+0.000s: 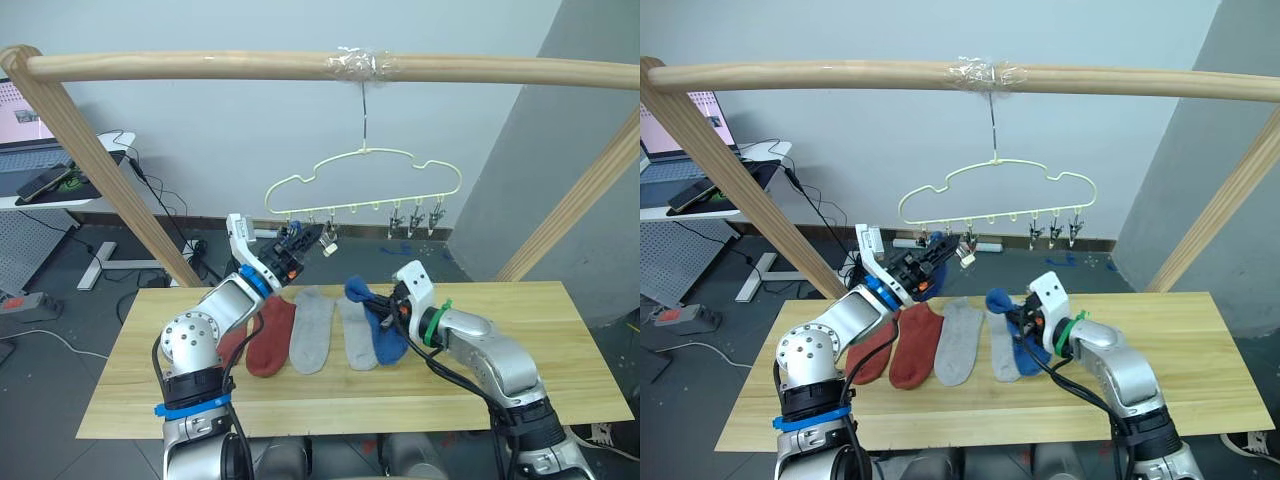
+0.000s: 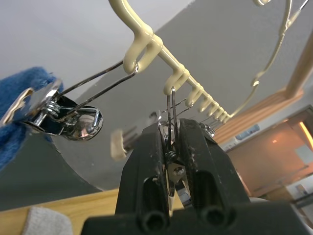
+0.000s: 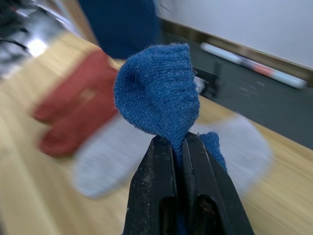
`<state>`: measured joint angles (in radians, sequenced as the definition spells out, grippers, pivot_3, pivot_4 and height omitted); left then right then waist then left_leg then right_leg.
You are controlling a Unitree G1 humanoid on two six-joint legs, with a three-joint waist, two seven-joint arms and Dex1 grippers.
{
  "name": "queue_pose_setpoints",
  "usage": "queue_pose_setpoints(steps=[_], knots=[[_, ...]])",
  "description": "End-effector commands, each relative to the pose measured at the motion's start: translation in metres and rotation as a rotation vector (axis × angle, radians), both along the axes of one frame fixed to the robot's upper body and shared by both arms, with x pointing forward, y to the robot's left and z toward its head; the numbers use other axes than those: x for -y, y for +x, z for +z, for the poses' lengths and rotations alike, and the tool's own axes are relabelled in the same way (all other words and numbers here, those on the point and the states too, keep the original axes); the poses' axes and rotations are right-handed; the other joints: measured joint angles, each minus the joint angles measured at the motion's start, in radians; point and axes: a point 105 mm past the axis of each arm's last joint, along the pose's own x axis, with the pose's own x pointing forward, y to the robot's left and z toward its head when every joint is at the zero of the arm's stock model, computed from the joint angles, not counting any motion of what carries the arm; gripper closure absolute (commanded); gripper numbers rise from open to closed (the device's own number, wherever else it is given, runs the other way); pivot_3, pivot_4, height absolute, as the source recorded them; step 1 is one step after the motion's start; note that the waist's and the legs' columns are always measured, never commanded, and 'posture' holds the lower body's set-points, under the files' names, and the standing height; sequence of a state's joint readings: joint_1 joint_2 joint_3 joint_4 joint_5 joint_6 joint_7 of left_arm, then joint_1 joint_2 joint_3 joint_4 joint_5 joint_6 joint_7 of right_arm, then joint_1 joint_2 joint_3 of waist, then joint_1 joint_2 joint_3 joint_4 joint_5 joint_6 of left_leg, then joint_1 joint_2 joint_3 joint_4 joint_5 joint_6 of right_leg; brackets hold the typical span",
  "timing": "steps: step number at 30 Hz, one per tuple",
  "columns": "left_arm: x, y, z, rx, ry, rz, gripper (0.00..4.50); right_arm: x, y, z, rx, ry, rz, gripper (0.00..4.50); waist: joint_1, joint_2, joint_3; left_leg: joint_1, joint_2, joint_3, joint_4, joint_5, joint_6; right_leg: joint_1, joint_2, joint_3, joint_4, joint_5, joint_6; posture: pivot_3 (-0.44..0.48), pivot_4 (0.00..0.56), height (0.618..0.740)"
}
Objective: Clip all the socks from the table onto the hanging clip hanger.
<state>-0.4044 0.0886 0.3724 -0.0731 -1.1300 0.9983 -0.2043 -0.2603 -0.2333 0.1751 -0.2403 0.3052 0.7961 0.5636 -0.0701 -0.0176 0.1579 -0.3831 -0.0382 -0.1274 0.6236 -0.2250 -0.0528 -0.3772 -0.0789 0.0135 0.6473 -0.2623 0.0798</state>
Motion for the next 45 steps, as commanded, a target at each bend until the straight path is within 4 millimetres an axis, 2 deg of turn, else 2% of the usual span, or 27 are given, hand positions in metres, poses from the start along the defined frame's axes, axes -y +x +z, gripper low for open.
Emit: queue_pose_setpoints(steps=[1, 4, 8, 20, 35, 41, 45], knots=[[0.003, -0.004, 0.012, 0.041, -0.003, -0.020, 4.34, -0.006, 0.004, 0.030, 0.049, 0.068, 0.000, 4.48, 0.006, 0.000, 0.000, 0.000, 0.000, 0.000, 0.000, 0.000, 0.000, 0.000, 0.000, 0.000, 0.000, 0.000, 0.000, -0.086, 0.120, 0.740], [0.003, -0.004, 0.012, 0.044, 0.000, -0.023, 4.34, -0.010, 0.008, 0.045, 0.063, 0.106, -0.008, 4.48, 0.012, 0.000, 0.000, 0.000, 0.000, 0.000, 0.000, 0.000, 0.000, -0.001, 0.000, 0.000, 0.000, 0.000, 0.000, -0.085, 0.121, 0.740], [0.001, -0.003, 0.013, 0.049, 0.000, -0.017, 4.34, -0.011, 0.003, 0.051, 0.054, 0.124, 0.020, 4.48, 0.013, 0.000, 0.000, -0.002, 0.000, 0.001, 0.000, 0.000, 0.000, -0.003, 0.000, 0.000, -0.001, 0.003, -0.005, -0.081, 0.122, 0.740], [0.002, -0.004, 0.015, 0.056, -0.011, -0.026, 4.34, -0.009, -0.007, 0.055, 0.033, 0.139, 0.077, 4.48, 0.013, 0.000, 0.000, -0.004, 0.000, 0.002, 0.000, 0.000, 0.000, -0.004, 0.000, 0.001, -0.001, 0.003, -0.005, -0.081, 0.124, 0.740], [0.006, -0.006, 0.017, 0.077, -0.003, -0.037, 4.34, -0.017, 0.002, 0.069, 0.047, 0.191, 0.063, 4.48, 0.013, 0.000, 0.000, -0.012, 0.000, 0.001, 0.000, 0.000, 0.000, -0.011, 0.000, 0.001, 0.000, 0.003, -0.005, -0.083, 0.120, 0.740], [0.007, -0.007, 0.019, 0.122, 0.033, -0.037, 4.34, -0.021, 0.007, 0.067, 0.050, 0.176, 0.059, 4.48, 0.013, 0.000, 0.000, -0.012, 0.000, 0.001, 0.000, 0.000, 0.000, -0.011, 0.000, 0.001, 0.000, 0.003, -0.005, -0.081, 0.118, 0.740], [0.005, -0.008, 0.023, 0.140, 0.022, -0.039, 3.09, -0.022, 0.010, 0.060, 0.061, 0.130, 0.050, 4.50, 0.013, 0.000, 0.000, -0.012, 0.000, 0.002, 0.000, 0.000, 0.000, -0.011, 0.000, 0.001, 0.000, 0.003, -0.005, -0.079, 0.116, 0.740]])
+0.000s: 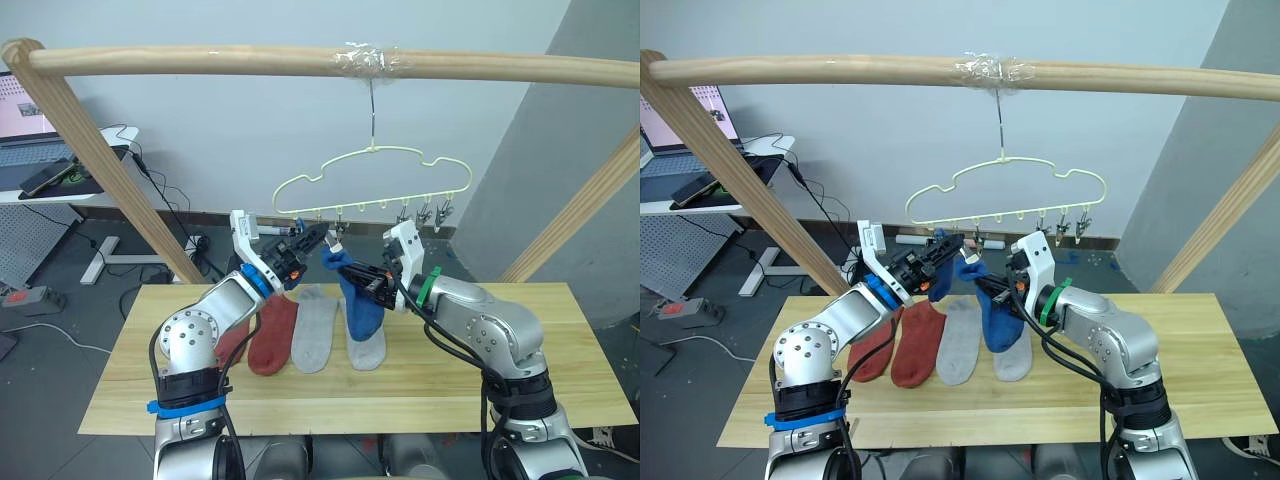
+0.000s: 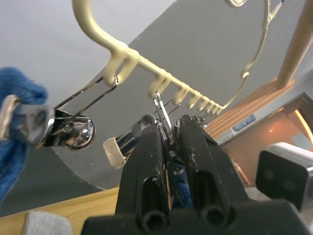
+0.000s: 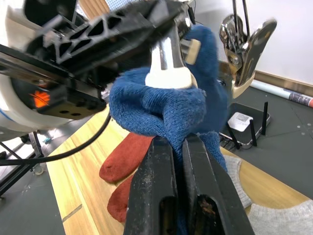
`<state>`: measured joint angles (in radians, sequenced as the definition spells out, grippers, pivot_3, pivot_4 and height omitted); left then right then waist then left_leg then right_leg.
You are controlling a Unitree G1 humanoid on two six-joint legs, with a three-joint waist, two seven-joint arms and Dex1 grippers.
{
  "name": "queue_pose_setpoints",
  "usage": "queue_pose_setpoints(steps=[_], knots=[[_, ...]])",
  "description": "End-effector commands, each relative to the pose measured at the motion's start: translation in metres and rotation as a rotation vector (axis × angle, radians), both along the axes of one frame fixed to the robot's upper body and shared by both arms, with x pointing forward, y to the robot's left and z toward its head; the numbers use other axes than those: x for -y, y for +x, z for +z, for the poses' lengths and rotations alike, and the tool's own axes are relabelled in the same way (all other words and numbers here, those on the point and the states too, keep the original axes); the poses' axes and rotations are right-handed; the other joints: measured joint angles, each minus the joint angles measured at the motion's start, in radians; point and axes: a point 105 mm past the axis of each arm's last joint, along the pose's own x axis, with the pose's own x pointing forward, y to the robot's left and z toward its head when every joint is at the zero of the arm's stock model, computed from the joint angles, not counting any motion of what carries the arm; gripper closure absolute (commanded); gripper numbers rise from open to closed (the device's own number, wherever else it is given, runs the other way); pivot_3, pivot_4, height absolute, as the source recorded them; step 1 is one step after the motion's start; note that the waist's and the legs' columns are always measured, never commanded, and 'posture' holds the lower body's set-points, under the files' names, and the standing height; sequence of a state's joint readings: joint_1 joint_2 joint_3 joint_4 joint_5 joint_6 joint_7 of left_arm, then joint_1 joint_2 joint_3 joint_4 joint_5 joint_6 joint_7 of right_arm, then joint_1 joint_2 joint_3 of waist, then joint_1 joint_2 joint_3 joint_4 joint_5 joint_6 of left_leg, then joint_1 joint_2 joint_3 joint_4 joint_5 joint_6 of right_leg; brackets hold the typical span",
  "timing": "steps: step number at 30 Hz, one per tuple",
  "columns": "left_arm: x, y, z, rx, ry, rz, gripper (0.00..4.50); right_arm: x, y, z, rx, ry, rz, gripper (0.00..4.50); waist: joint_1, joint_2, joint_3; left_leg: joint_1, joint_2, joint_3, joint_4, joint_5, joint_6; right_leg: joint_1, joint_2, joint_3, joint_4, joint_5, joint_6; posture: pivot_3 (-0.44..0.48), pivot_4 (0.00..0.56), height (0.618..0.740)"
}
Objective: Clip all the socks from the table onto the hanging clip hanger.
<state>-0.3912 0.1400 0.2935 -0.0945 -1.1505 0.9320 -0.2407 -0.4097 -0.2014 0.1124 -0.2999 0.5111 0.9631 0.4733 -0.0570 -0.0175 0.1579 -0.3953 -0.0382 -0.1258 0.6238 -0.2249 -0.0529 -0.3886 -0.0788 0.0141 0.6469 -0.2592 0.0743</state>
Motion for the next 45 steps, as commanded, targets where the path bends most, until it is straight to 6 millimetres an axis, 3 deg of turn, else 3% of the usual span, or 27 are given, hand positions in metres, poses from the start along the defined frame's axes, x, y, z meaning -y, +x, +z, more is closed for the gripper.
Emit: queue_pose_setpoints(steps=[1, 10, 13, 17, 20, 23, 24, 29, 34, 37, 43, 45], knots=[[-0.001, -0.005, 0.016, 0.074, -0.006, -0.014, 2.77, -0.003, 0.003, 0.008, 0.060, -0.006, 0.002, 4.50, 0.000, 0.000, 0.000, 0.000, 0.000, 0.000, 0.000, 0.000, 0.000, 0.000, 0.000, 0.000, 0.000, 0.000, 0.000, -0.079, 0.116, 0.740], [-0.024, -0.014, 0.009, 0.124, 0.229, 0.007, 0.01, -0.019, 0.007, 0.003, 0.062, 0.001, 0.014, 4.50, -0.002, 0.000, 0.000, 0.001, 0.000, 0.000, 0.000, 0.000, 0.000, 0.000, 0.001, 0.001, 0.001, 0.000, 0.000, -0.064, 0.111, 0.740], [-0.032, -0.016, 0.012, 0.144, 0.257, 0.025, 0.00, -0.028, 0.009, 0.001, 0.040, 0.020, 0.033, 3.73, -0.001, 0.000, 0.000, 0.000, 0.000, -0.001, 0.000, 0.000, 0.000, 0.000, 0.001, 0.000, 0.001, 0.000, 0.000, -0.048, 0.109, 0.740], [-0.032, -0.019, 0.011, 0.158, 0.274, 0.030, 0.00, -0.032, 0.011, -0.003, 0.016, 0.019, 0.040, 2.39, 0.001, 0.000, 0.000, 0.000, 0.000, -0.001, 0.000, 0.000, 0.000, 0.000, 0.001, 0.000, 0.001, 0.000, -0.001, -0.039, 0.105, 0.740], [-0.026, -0.024, 0.009, 0.180, 0.308, 0.016, 0.00, -0.025, 0.013, -0.013, -0.003, -0.014, 0.025, 1.35, 0.003, 0.000, 0.000, 0.000, 0.000, -0.001, 0.000, 0.000, 0.000, 0.000, 0.001, 0.000, 0.001, 0.001, -0.001, -0.028, 0.099, 0.740], [-0.018, -0.027, -0.006, 0.239, 0.469, 0.002, 0.00, -0.014, 0.014, -0.023, -0.001, -0.057, 0.014, 0.23, 0.006, 0.001, 0.000, 0.000, 0.000, -0.001, 0.000, 0.000, 0.000, 0.000, 0.001, 0.000, 0.001, 0.001, -0.001, -0.026, 0.100, 0.740], [-0.016, -0.026, -0.008, 0.250, 0.487, 0.015, 0.00, -0.011, 0.014, -0.025, 0.001, -0.069, 0.009, 0.04, 0.007, 0.001, 0.000, 0.000, 0.000, 0.000, 0.000, 0.000, 0.000, 0.000, 0.001, 0.000, 0.001, 0.001, -0.001, -0.030, 0.100, 0.740], [-0.006, -0.016, -0.013, 0.350, 0.591, 0.090, 0.00, 0.014, 0.012, -0.019, 0.100, -0.102, -0.035, 0.04, 0.016, 0.001, 0.000, 0.000, 0.001, 0.000, 0.000, 0.000, 0.000, 0.000, 0.001, 0.001, 0.001, 0.001, -0.001, -0.032, 0.106, 0.740], [0.004, -0.007, -0.007, 0.480, 0.648, 0.163, 0.00, 0.038, 0.000, 0.014, 0.230, -0.058, -0.058, 0.04, 0.019, 0.001, 0.000, 0.000, 0.001, 0.001, 0.000, 0.000, 0.000, 0.000, 0.001, 0.001, 0.000, 0.001, -0.001, -0.051, 0.112, 0.740], [0.012, -0.003, 0.000, 0.532, 0.616, 0.204, 0.53, 0.050, -0.007, 0.027, 0.288, -0.066, -0.076, 0.00, 0.023, 0.001, 0.000, -0.001, 0.001, 0.001, 0.000, 0.000, 0.000, 0.000, 0.001, 0.000, 0.000, 0.001, -0.001, -0.066, 0.114, 0.740], [0.029, 0.005, -0.002, 0.566, 0.623, 0.225, 2.31, 0.063, -0.010, 0.044, 0.355, -0.057, -0.141, 0.00, 0.022, 0.001, 0.000, -0.001, 0.001, 0.002, 0.002, 0.000, 0.000, 0.000, 0.001, 0.000, 0.001, 0.001, -0.001, -0.099, 0.113, 0.740], [0.032, 0.008, -0.004, 0.579, 0.636, 0.228, 2.31, 0.064, -0.011, 0.048, 0.373, -0.056, -0.149, 0.00, 0.020, 0.001, 0.000, 0.000, 0.002, 0.002, 0.002, 0.000, 0.000, 0.000, 0.001, 0.000, 0.001, 0.001, 0.000, -0.107, 0.116, 0.740]])
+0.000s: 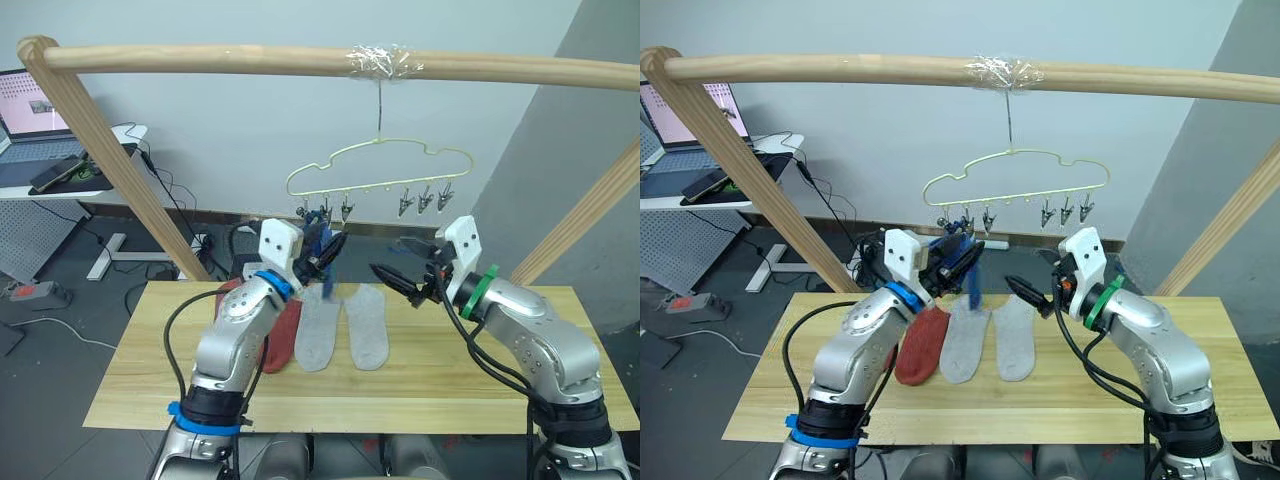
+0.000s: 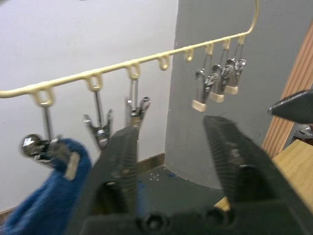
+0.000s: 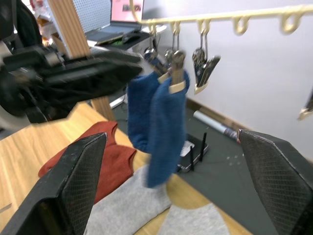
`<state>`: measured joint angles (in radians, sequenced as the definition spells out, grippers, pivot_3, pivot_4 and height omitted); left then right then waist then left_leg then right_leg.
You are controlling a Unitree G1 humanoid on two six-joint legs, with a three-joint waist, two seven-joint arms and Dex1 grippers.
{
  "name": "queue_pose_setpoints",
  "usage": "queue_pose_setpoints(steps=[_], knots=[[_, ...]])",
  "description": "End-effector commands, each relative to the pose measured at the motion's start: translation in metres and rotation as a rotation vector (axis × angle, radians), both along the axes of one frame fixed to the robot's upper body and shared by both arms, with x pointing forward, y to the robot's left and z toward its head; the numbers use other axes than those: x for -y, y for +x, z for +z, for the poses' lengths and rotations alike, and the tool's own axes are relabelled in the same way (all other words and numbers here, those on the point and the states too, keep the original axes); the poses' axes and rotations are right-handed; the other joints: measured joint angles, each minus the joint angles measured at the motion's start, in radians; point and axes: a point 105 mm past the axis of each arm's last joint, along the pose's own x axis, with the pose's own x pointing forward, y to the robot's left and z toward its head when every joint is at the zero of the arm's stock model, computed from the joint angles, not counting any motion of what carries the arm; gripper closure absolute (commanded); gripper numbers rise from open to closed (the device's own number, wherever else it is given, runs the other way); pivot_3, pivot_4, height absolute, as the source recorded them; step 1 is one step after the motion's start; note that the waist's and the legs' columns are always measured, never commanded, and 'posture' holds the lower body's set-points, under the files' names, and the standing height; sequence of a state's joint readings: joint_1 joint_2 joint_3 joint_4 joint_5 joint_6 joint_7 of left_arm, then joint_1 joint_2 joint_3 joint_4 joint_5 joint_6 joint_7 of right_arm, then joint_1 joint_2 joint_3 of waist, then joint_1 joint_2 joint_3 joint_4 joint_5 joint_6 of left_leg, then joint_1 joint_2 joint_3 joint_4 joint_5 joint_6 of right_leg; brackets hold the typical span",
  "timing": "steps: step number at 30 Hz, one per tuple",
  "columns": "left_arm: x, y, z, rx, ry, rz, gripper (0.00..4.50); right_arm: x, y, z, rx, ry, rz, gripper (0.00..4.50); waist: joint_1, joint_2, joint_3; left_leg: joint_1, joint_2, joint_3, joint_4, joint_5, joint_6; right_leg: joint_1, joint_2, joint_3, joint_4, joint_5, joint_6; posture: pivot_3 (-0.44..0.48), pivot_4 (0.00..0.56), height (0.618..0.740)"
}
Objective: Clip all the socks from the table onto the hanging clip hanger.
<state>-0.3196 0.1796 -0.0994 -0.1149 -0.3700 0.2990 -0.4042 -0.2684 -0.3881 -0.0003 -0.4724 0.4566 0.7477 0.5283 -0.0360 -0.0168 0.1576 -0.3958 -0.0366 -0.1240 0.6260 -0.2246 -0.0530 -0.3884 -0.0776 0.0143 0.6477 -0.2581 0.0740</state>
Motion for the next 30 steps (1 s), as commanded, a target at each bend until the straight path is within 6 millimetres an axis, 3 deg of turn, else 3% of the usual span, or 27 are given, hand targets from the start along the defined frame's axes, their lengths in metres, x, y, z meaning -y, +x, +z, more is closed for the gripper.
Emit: queue_pose_setpoints(steps=[1, 15, 30], knots=[[0.005, 0.004, 0.009, 0.067, 0.016, 0.011, 2.31, 0.002, -0.004, 0.021, 0.092, 0.024, -0.007, 0.00, -0.001, 0.000, 0.000, 0.000, 0.000, 0.000, 0.000, 0.000, 0.000, 0.000, 0.000, 0.000, 0.000, 0.000, 0.000, -0.112, 0.114, 0.740], [0.017, 0.040, 0.009, 0.096, -0.022, 0.090, 2.31, -0.002, -0.007, 0.038, 0.153, 0.083, -0.019, 0.00, -0.021, 0.000, 0.000, -0.001, 0.000, 0.000, 0.002, 0.000, 0.000, 0.001, 0.000, 0.000, 0.000, 0.001, 0.001, -0.149, 0.101, 0.740], [0.023, 0.052, 0.013, 0.120, -0.036, 0.113, 2.31, -0.001, -0.006, 0.042, 0.158, 0.089, -0.029, 0.00, -0.030, 0.000, 0.000, 0.000, 0.000, 0.000, 0.003, 0.000, 0.000, 0.001, 0.000, 0.000, 0.001, 0.001, 0.001, -0.164, 0.105, 0.740]])
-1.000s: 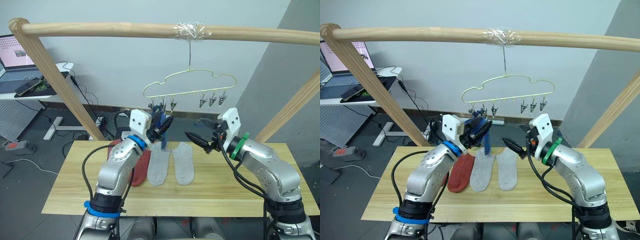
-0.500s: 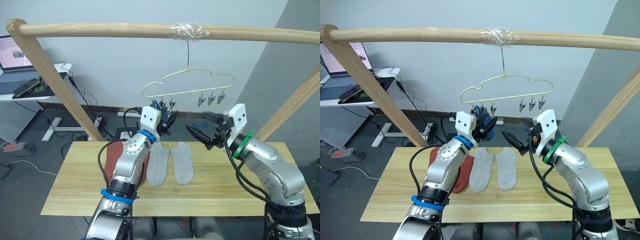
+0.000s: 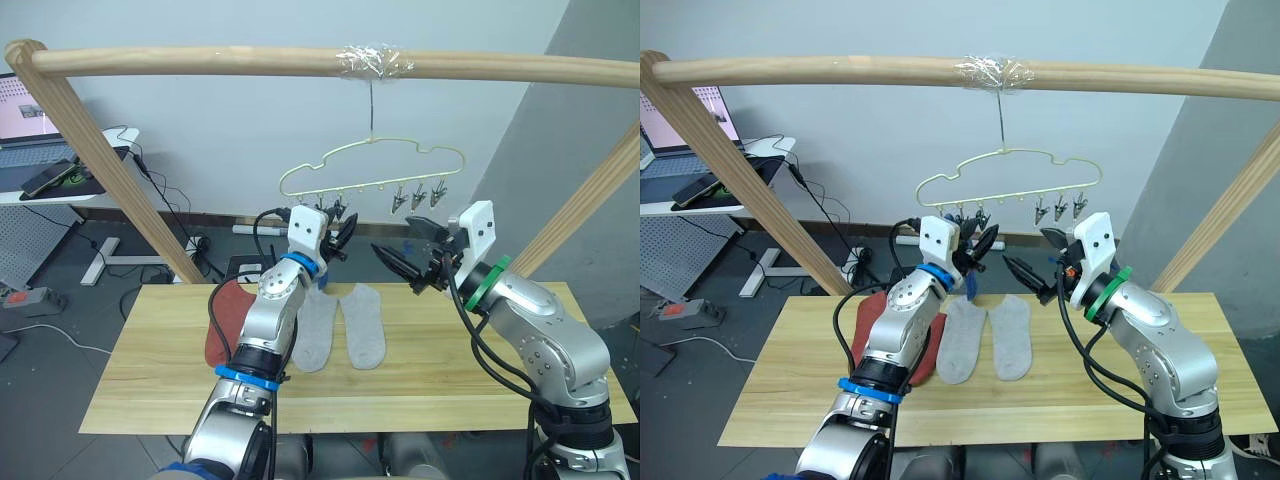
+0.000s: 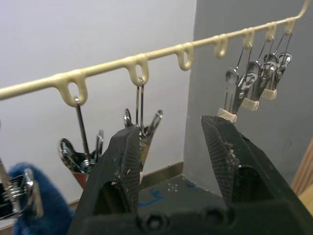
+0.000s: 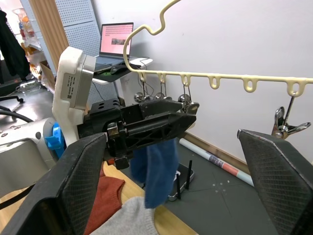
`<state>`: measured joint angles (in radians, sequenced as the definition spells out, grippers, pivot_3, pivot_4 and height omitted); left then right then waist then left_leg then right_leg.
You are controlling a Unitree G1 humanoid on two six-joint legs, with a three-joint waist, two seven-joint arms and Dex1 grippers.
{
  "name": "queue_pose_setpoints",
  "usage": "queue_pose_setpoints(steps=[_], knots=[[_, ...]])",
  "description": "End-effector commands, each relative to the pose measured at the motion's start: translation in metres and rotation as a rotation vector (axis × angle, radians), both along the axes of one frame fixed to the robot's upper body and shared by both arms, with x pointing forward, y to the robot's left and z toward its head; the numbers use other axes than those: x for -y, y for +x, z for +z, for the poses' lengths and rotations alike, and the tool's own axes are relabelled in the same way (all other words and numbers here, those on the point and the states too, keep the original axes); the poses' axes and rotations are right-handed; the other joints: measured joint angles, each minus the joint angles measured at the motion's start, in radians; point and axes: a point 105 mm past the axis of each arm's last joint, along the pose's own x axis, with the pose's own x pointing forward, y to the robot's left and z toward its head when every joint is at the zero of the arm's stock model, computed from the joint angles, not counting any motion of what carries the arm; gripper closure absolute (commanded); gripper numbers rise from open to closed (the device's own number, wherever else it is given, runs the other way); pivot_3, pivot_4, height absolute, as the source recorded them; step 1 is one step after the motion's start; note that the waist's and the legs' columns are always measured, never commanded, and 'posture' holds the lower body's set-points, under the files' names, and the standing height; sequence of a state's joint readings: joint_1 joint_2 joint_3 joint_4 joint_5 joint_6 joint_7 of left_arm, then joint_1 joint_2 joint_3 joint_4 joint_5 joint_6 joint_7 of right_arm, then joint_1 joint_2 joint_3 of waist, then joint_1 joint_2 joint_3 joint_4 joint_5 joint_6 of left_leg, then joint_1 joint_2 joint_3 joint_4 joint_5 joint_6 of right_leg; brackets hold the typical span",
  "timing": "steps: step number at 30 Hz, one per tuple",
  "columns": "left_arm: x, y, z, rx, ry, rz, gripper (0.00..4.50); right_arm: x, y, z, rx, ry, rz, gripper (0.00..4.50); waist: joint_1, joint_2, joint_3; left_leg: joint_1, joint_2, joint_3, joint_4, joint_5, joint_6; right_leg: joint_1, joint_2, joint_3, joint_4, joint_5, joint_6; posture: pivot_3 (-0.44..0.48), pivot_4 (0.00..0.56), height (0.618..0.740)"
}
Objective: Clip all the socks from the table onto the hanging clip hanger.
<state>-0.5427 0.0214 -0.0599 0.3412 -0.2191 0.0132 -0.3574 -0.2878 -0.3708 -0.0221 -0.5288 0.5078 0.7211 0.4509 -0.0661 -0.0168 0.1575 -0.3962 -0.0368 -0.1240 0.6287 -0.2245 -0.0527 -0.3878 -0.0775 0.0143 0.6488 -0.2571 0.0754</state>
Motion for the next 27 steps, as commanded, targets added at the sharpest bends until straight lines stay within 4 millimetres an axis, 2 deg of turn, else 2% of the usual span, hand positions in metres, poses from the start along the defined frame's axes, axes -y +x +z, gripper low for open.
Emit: queue_pose_setpoints(steps=[1, 13, 27], knots=[[0.001, 0.003, 0.020, 0.072, -0.011, 0.008, 2.31, 0.001, -0.005, 0.016, 0.064, 0.022, 0.002, 0.00, -0.001, 0.000, 0.000, 0.000, 0.000, 0.000, 0.000, 0.000, 0.000, 0.000, 0.000, 0.000, 0.000, 0.000, 0.000, -0.164, 0.105, 0.740], [-0.004, -0.016, 0.009, 0.056, 0.005, -0.018, 2.31, 0.003, -0.006, 0.015, 0.059, 0.023, -0.004, 0.00, -0.019, 0.000, 0.000, 0.000, 0.000, 0.000, 0.000, 0.000, 0.000, 0.000, 0.000, 0.000, 0.001, 0.000, 0.000, -0.162, 0.113, 0.740], [-0.010, -0.004, 0.011, 0.059, -0.001, 0.054, 2.31, 0.003, -0.004, 0.017, 0.062, 0.018, -0.004, 0.00, -0.019, 0.000, 0.000, 0.001, 0.000, 0.000, 0.001, 0.001, 0.001, 0.000, 0.000, 0.000, 0.003, 0.001, 0.000, -0.163, 0.114, 0.740]])
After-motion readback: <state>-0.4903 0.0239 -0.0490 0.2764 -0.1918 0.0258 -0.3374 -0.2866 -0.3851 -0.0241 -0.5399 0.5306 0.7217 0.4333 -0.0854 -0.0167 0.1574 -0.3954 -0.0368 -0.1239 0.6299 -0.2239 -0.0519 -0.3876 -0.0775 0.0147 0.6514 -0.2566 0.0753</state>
